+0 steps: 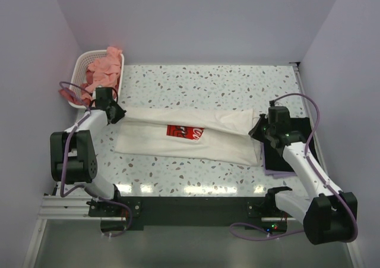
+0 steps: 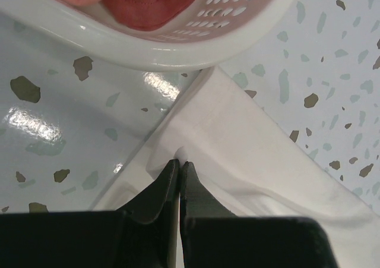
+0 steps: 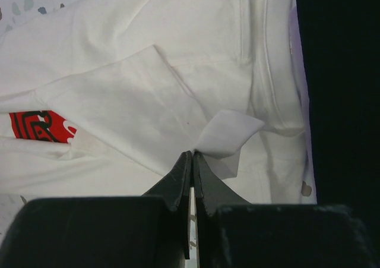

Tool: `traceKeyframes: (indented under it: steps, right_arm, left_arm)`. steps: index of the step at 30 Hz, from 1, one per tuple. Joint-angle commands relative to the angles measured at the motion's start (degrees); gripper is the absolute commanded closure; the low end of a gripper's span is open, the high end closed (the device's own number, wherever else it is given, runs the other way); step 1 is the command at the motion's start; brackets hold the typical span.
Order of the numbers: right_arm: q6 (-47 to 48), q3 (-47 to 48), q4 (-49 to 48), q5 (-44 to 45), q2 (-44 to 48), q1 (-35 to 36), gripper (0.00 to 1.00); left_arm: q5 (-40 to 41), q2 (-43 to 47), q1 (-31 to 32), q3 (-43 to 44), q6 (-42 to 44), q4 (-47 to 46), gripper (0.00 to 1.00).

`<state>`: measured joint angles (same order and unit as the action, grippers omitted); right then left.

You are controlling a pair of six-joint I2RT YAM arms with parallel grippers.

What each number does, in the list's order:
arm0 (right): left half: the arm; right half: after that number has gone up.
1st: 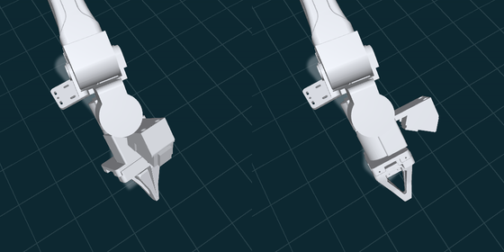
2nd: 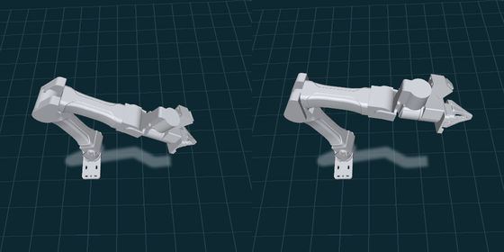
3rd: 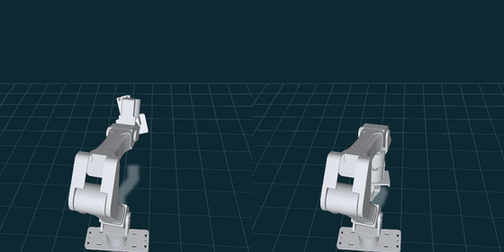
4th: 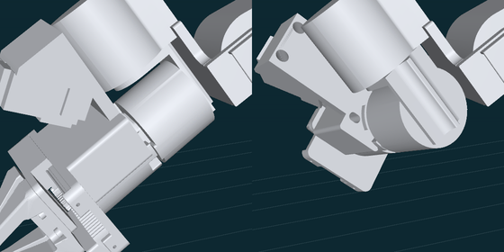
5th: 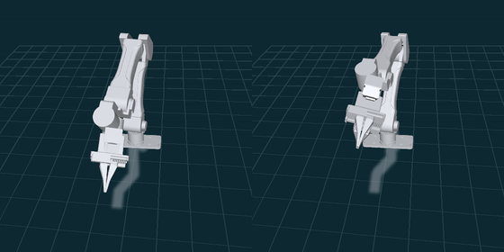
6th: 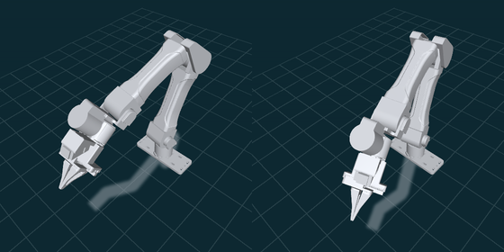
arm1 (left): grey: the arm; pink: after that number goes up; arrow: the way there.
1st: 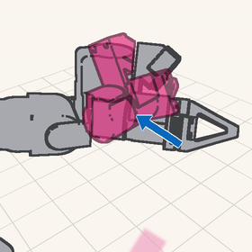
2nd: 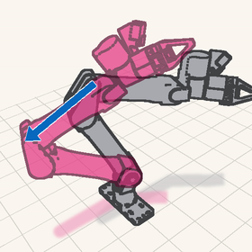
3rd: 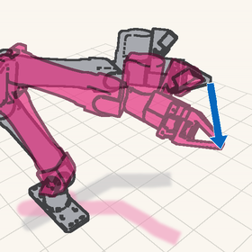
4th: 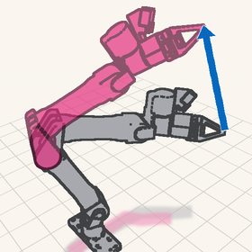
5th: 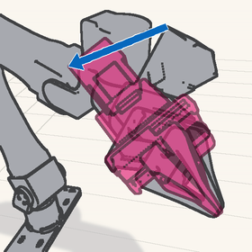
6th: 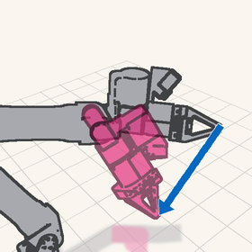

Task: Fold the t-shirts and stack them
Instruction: Fold the tshirt

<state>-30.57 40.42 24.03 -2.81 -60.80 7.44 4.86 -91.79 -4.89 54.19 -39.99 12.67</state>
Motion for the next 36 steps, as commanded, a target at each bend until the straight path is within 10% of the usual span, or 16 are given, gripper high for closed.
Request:
traceKeyframes:
  steps: [1, 13, 24, 36]
  right_arm:
    - [-0.7, -1.0, 0.8, -1.0, 1.6, -0.2, 1.00]
    - [-1.9, -6.2, -1.2, -3.9, 2.8, -0.2, 0.99]
    - [1.0, -5.0, -0.7, -7.6, 5.6, -0.1, 0.53]
    - [-0.1, 8.9, -10.0, -1.4, -13.7, 14.4, 0.52]
  left_arm:
    - [1.5, 3.0, -0.8, -0.9, -0.8, -0.8, 1.00]
    - [0.7, 4.9, -0.9, -5.9, -1.7, -2.4, 0.99]
    - [-2.0, 10.0, -1.4, -7.2, -2.5, -3.0, 0.55]
    - [0.1, 6.2, 4.4, -2.0, -4.9, -1.3, 0.61]
